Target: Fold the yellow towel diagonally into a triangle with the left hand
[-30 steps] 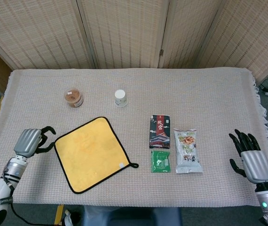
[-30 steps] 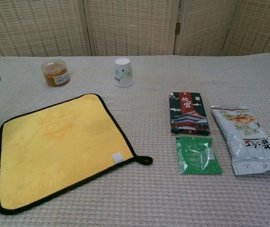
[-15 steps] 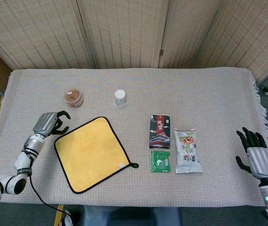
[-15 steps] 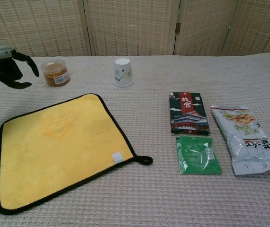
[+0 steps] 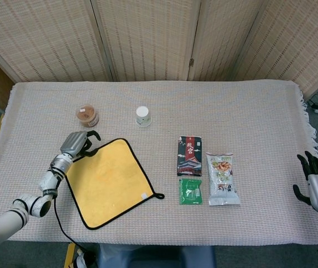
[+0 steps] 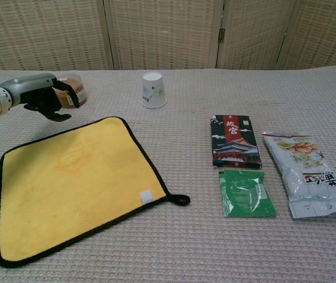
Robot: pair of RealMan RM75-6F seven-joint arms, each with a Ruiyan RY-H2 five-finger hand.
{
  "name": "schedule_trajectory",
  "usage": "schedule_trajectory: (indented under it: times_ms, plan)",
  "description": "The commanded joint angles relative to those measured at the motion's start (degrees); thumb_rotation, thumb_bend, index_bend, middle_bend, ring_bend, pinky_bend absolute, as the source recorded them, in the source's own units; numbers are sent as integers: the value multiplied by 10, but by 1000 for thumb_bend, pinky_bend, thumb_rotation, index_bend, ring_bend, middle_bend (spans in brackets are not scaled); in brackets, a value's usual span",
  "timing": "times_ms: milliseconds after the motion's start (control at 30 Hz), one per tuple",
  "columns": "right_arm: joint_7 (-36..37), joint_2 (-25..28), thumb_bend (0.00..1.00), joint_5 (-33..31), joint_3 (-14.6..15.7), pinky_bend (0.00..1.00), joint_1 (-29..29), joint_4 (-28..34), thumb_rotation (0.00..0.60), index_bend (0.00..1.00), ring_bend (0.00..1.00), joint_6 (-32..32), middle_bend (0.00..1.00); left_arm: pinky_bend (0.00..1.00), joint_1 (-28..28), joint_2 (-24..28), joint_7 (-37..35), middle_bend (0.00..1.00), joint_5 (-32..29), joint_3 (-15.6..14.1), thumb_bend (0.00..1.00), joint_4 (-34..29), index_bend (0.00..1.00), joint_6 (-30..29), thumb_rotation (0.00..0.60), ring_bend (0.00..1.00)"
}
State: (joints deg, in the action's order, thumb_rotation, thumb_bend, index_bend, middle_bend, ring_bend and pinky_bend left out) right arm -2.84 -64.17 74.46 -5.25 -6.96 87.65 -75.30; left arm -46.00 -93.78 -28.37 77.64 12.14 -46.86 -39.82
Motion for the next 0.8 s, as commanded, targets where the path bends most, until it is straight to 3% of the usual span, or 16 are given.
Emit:
schedule_trajectory:
  times_ms: [33, 433, 800]
  plan:
    - [3, 2, 447, -6, -1, 0, 4, -3, 600, 0, 0, 1, 0, 1000, -22, -29, -30, 1000, 12, -8, 412, 39, 438, 16, 600, 1000]
    - [29, 13, 447, -23, -1, 0, 18, -14, 600, 0, 0, 3, 0, 1000, -76, -110, -132, 1000, 40, -27, 445, 204, 427, 47, 600, 1000]
    - [33, 13, 447, -36, -6, 0, 19, -22, 600, 0, 0, 14, 0, 1000, -100, -149, -227, 1000, 69, -61, 469, 281, 402, 70, 600, 1000]
